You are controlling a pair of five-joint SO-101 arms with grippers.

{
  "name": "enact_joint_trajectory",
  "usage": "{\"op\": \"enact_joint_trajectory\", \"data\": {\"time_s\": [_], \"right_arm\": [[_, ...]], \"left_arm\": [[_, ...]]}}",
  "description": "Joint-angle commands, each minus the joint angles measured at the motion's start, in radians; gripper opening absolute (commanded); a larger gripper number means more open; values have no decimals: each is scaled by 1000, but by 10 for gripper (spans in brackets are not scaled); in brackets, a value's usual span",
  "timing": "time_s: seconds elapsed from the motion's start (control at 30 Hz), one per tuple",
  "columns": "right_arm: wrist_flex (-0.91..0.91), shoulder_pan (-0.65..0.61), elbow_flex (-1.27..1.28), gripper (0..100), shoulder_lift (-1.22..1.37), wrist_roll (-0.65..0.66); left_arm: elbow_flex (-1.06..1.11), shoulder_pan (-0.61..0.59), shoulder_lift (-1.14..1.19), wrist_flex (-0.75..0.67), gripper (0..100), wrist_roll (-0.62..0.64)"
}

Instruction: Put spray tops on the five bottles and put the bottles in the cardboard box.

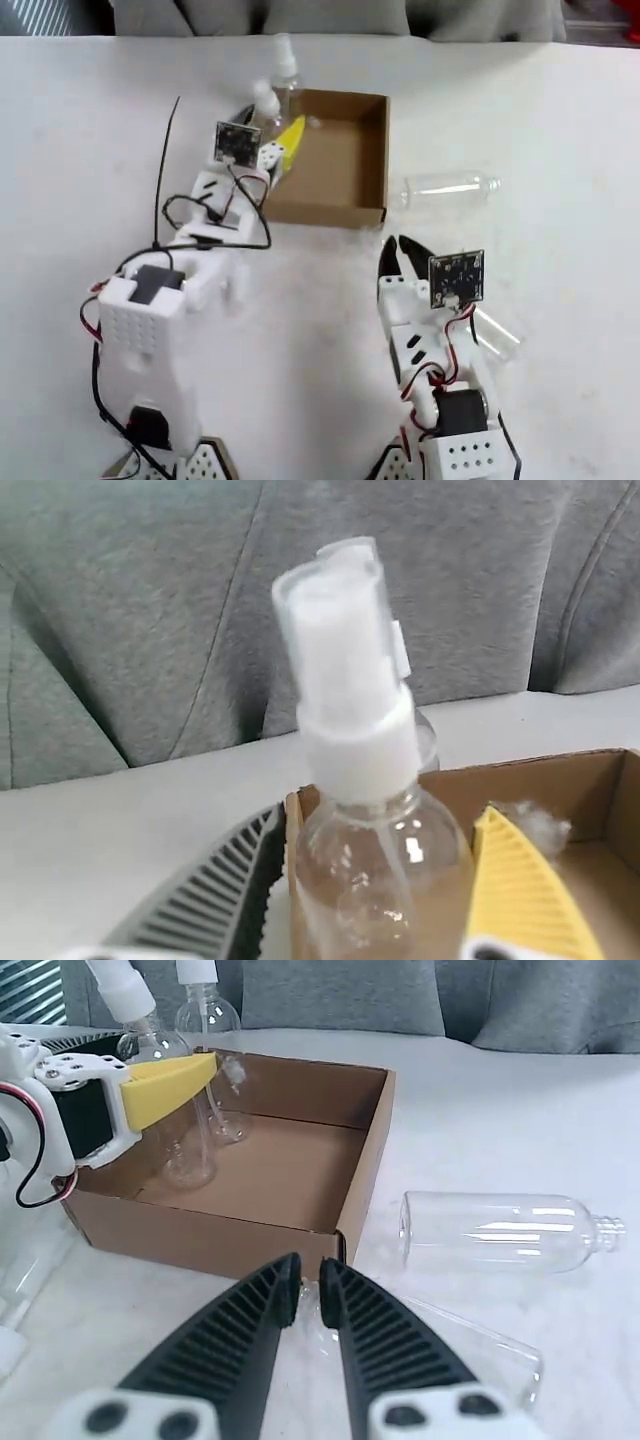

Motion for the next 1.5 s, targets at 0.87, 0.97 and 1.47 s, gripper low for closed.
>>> {"op": "enact_joint_trajectory", "data": {"time_s": [0.87,0.97,1.47], "right_arm": [[2,1,6,17,-10,12],[2,1,6,17,-10,12],[4,4,6,17,-10,12]], "left_arm": [[144,-12,-426,394,294,14],[146,-12,-489,526,294,14],[387,-18,-969,961,74,-66]]}}
